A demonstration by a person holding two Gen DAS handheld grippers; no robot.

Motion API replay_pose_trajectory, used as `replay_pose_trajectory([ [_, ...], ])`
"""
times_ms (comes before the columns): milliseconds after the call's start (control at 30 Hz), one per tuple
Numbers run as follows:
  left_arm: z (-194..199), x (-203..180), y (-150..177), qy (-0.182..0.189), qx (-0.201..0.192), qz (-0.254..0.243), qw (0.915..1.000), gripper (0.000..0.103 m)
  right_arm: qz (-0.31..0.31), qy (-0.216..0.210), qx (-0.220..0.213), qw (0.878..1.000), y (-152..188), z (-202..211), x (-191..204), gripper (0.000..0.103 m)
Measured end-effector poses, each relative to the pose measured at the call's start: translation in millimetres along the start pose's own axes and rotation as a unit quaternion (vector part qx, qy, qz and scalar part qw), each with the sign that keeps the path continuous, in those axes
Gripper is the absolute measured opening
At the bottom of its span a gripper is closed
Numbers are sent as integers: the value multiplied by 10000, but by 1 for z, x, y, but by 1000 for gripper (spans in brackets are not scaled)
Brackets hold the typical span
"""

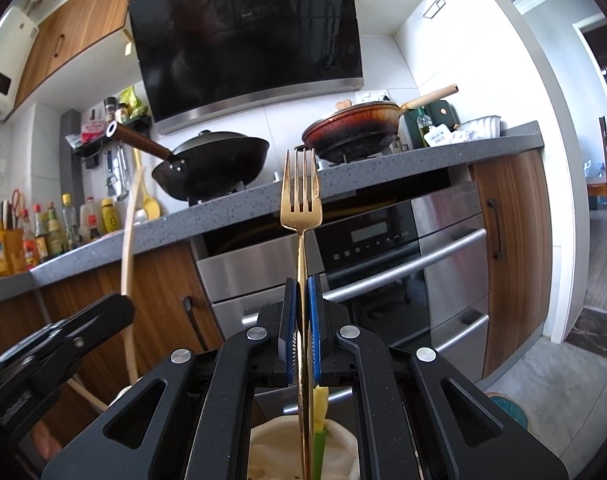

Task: Organize utensils
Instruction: 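Lower the chopstick into the tall white pot and open the left gripper while the right lifts the fork, then lower the gold fork into the flowered pot and open the right gripper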

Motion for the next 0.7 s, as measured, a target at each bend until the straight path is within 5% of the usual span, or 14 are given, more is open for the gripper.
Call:
replay_pose_trajectory([
  [67,1,-1,3,2,67,-28,10000,7,43,36,5,10000,3,-1,-1,7],
  [167,4,0,8,36,115,15,9999,25,97,74,9,9999,6,-2,0,7],
  [700,39,13,8,-213,88,178,9996,58,349,24,429,9985,17,23,5,7],
])
Point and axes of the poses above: each gripper's, at about its wrist camera, not at the fingertips, and z roughly against the way its jaws point, x to its left, y to its underside, the point moved 9 cm from there along -z, roughly the way its jaws point, and after that the axes turned 7 degrees about -z, right-handed, at the moved point
